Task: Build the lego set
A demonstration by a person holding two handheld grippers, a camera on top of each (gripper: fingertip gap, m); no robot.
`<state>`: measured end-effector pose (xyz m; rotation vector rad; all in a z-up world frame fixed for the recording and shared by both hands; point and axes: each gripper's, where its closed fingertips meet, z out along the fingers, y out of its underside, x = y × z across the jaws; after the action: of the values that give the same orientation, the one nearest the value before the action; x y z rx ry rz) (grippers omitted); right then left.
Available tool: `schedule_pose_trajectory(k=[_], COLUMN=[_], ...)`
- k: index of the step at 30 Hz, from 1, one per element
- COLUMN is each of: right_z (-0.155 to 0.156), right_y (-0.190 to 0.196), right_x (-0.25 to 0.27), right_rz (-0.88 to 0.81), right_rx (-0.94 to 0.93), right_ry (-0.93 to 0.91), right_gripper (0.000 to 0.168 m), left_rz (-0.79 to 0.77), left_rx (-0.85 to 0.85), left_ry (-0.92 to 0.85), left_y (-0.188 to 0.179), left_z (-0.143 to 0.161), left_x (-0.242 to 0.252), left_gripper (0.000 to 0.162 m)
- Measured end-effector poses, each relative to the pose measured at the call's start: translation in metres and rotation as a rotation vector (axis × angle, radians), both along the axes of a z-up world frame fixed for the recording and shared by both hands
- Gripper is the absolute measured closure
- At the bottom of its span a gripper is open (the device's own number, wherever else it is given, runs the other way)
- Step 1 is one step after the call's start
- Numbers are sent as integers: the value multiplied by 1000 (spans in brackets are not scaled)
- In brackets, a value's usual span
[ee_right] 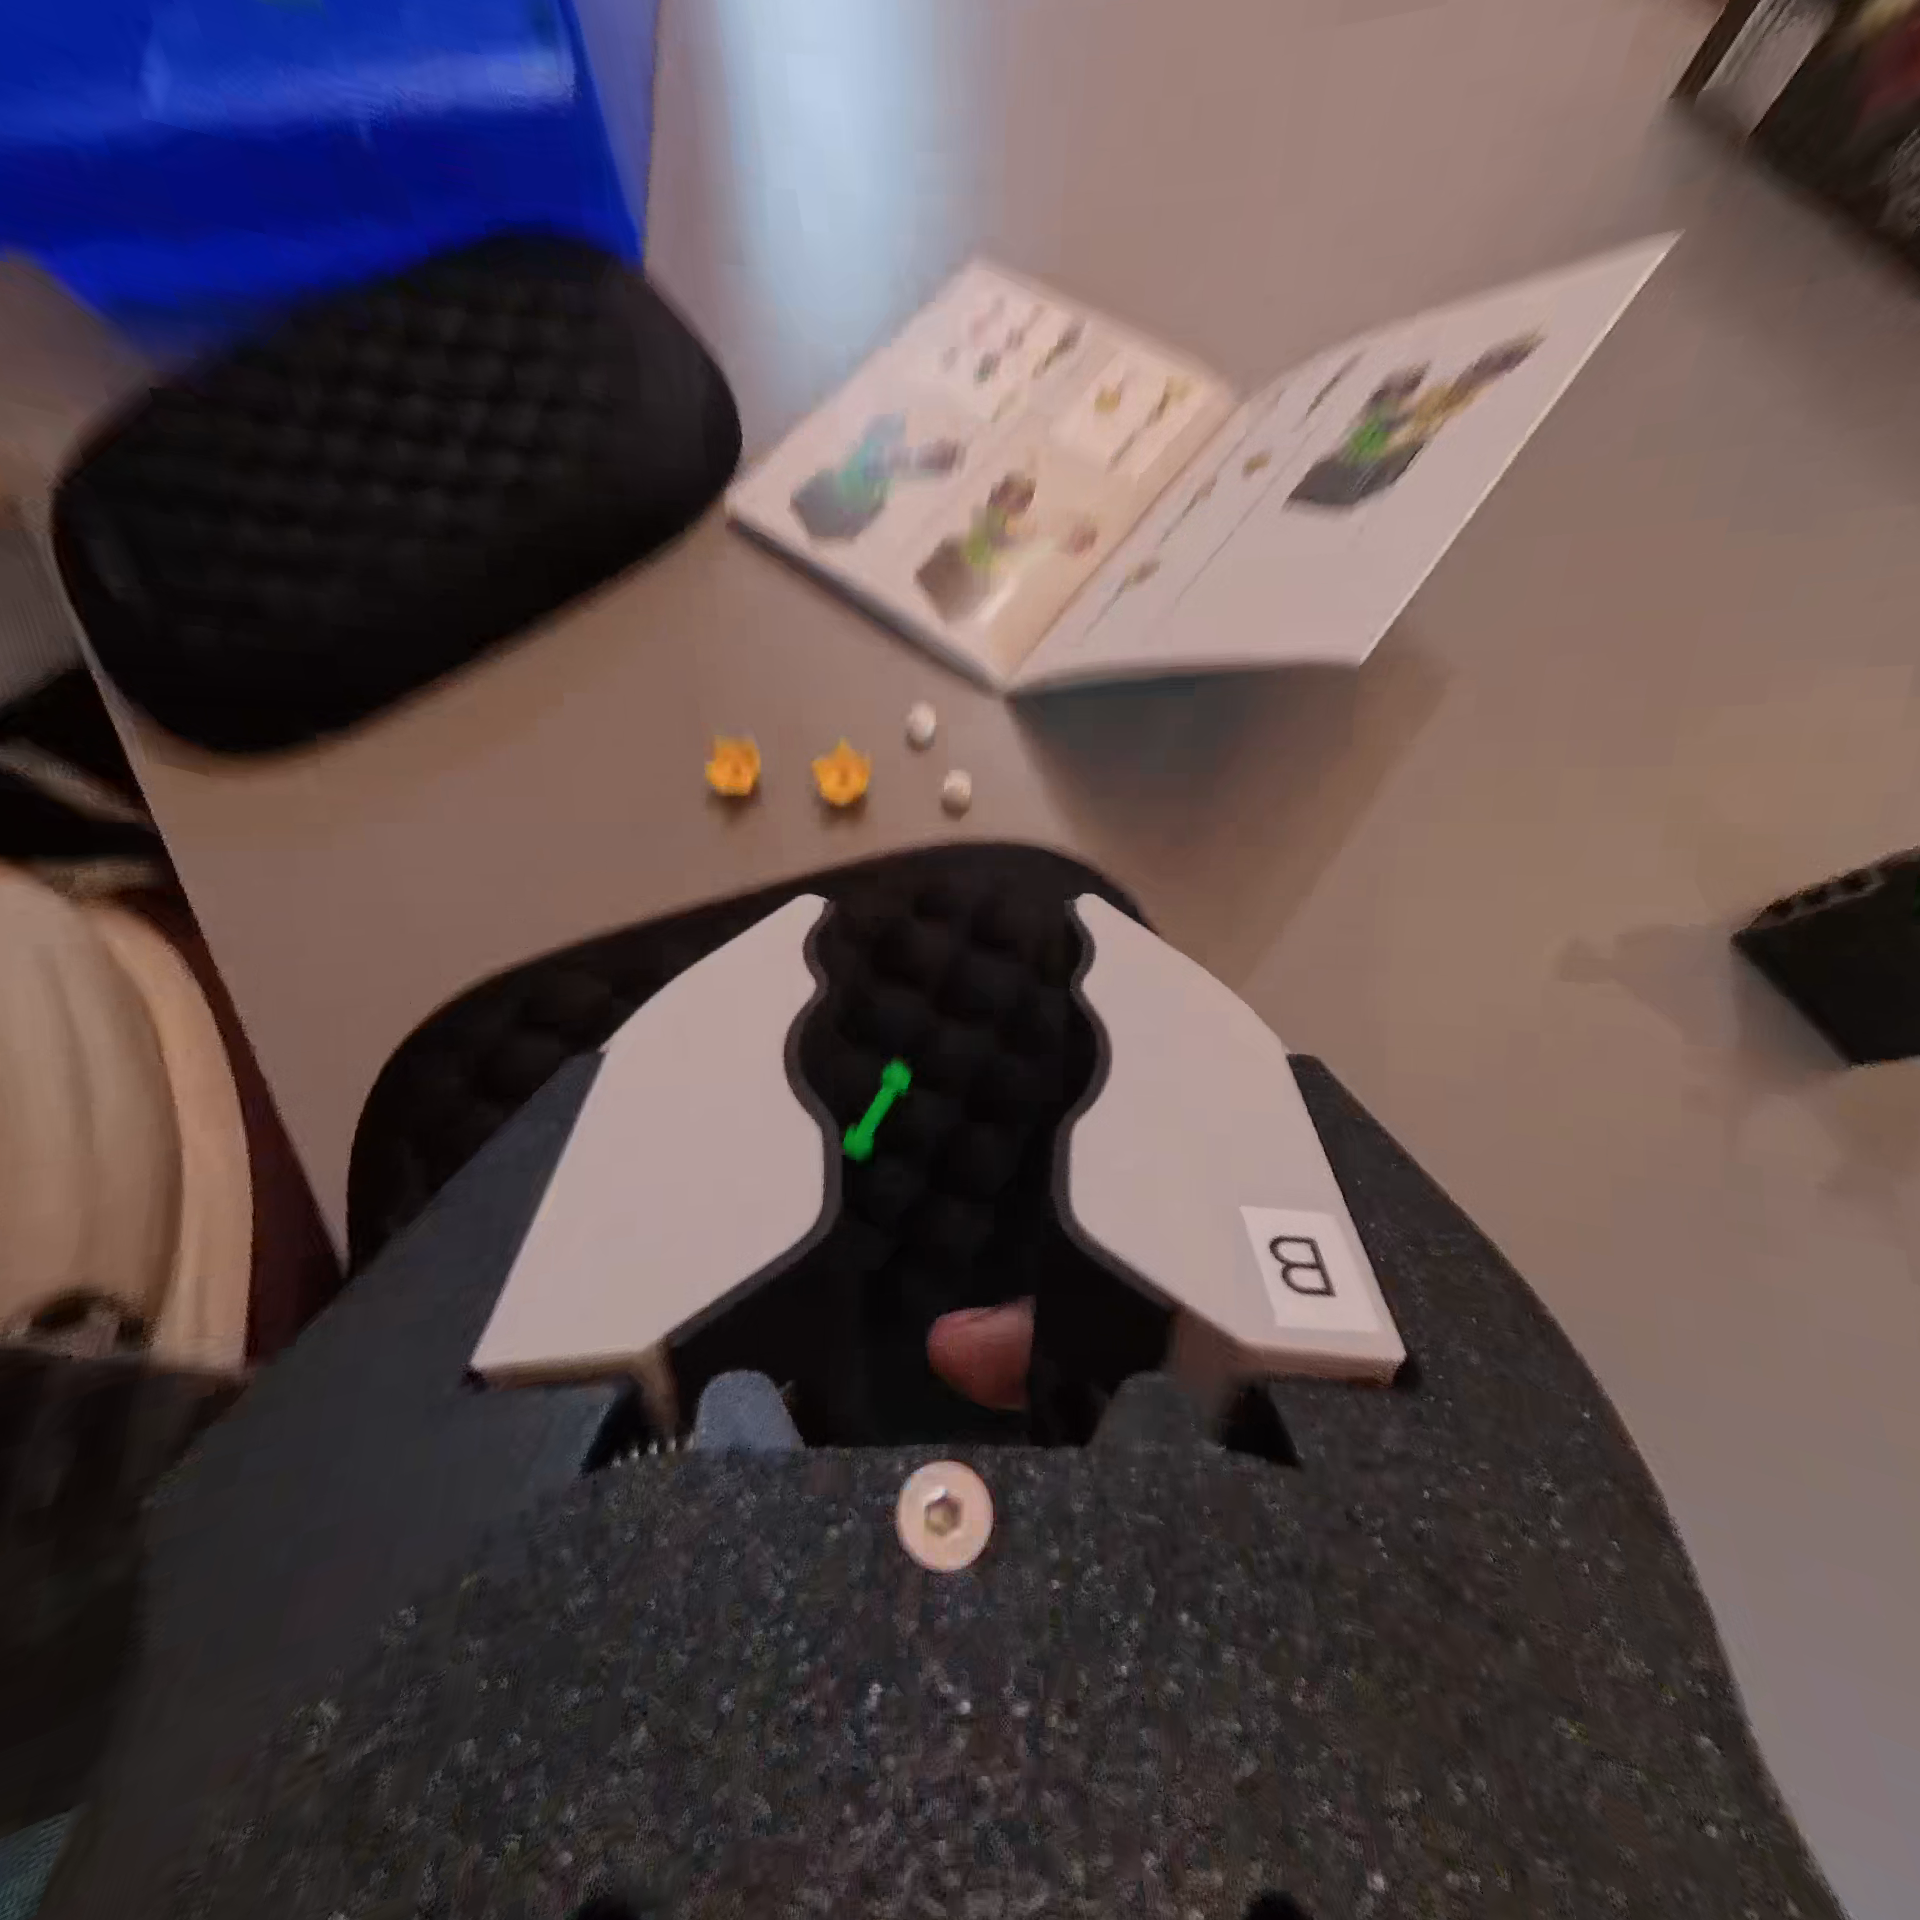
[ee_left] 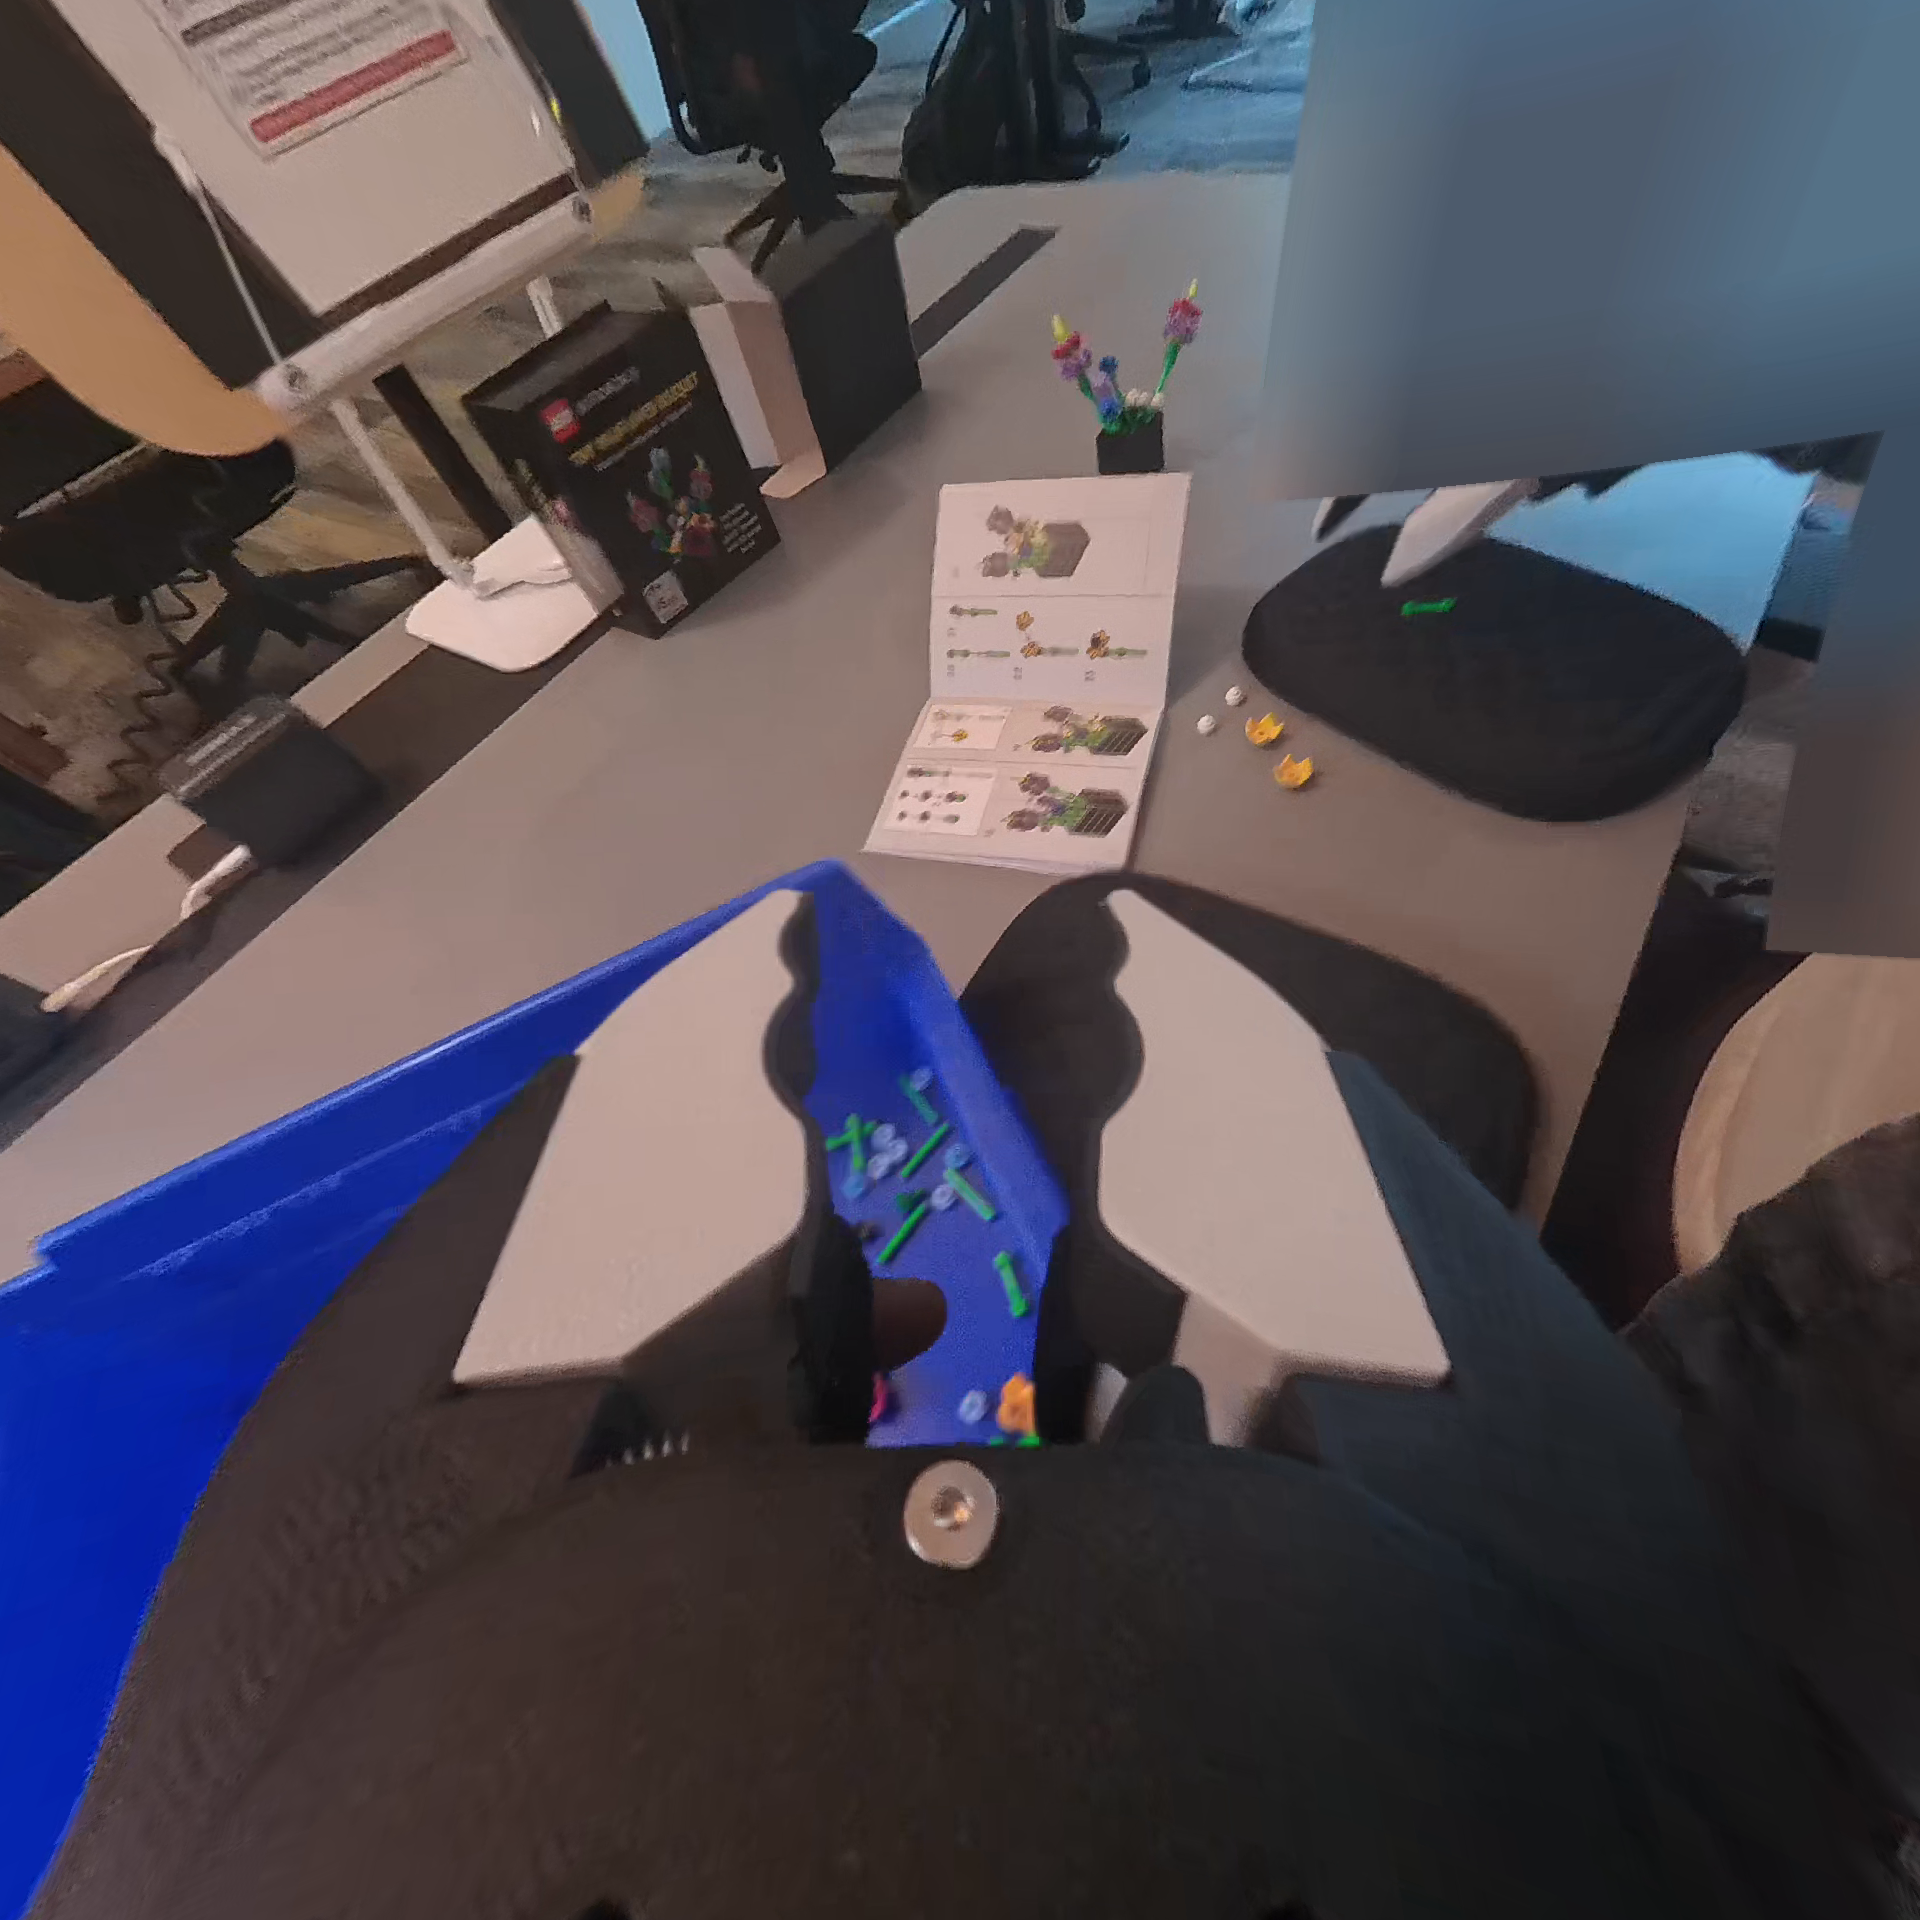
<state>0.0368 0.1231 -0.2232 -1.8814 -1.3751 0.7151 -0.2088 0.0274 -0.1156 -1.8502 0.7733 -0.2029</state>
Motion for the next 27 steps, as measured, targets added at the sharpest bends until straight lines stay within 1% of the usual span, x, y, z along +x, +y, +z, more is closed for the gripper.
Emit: schedule_pose_trajectory(k=[1, 3, 4, 7, 9, 13, 16, 18, 20, 22, 27], right_z=[4, 9, 9, 4, 5, 14, 14, 13, 13, 11, 10], right_y=[4, 9, 9, 10, 10, 13, 16, 17, 18, 19, 20], right_x=[-6, -15, -18, -20, -18, -14, -11, -10, -9, -8, -7], right_rz=[-21, -49, -56, -70, -84, -117, -149, -159, -171, -178, -190], right_rx=[13, 22, 25, 42, 44, 42, 17, 1, -14, -23, -33], right_ry=[74, 183, 213, 250, 275, 361, 385, 390, 392, 390, 383], right_gripper=[126, 122, 122, 121, 122, 125, 130, 131, 132, 132, 132], left_rz=[19, 68, 75, 75, 51, -41, -79, -61, -23, -3, 41], left_rx=[-19, -67, -98, -203, -268, -423, -490, -524, -573, -624, -669], left_ry=[28, 80, 96, 144, 208, 401, 500, 505, 470, 445, 440], left_y=[2, 7, 9, 11, 12, 10, 20, 33, 47, 56, 65], left_z=[-1, -5, -9, -26, -43, -86, -102, -108, -116, -126, -144], left_x=[-12, -38, -49, -72, -82, -95, -104, -109, -116, -123, -137], left_gripper=[108, 102, 102, 100, 105, 119, 125, 133, 141, 141, 143])
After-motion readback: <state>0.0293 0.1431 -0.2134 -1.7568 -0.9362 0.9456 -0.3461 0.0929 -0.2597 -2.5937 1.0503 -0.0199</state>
